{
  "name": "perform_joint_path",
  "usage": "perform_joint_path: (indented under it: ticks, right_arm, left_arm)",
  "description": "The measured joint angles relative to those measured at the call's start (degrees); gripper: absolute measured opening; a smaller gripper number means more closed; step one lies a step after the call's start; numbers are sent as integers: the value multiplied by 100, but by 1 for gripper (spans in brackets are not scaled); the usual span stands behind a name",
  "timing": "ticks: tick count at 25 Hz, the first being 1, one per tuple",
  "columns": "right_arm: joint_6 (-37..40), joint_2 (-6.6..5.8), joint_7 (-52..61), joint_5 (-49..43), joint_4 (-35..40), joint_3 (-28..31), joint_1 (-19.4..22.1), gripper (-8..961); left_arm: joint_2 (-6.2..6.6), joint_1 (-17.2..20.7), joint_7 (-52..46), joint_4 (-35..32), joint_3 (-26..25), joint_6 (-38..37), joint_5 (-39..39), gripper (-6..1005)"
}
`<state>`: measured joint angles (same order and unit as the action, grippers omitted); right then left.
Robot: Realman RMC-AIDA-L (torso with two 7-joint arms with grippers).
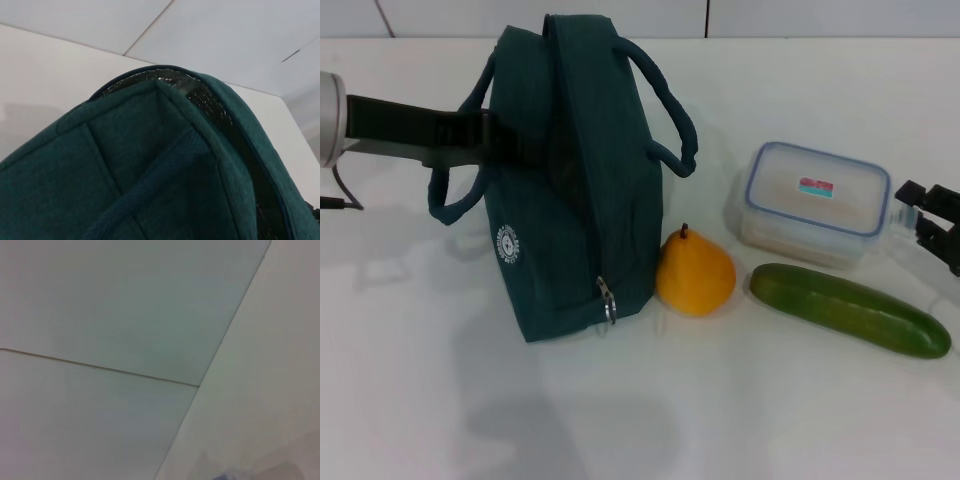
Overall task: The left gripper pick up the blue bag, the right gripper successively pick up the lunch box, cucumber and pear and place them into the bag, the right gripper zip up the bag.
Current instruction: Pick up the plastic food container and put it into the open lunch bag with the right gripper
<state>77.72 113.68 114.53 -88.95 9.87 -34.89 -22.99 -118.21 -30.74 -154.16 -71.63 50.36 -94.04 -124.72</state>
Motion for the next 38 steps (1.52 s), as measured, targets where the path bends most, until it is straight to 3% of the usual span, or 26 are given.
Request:
perform_joint_path:
  ticks: [25, 38]
  right_arm:
    - [-110, 23, 8, 46, -153, -45, -172, 408]
    - [68, 23, 23, 53, -159, -19, -232, 297]
  left_arm:
    - [9, 11, 58, -1, 0, 20, 0, 42]
    - [8, 33, 62, 0, 0, 63, 0, 42]
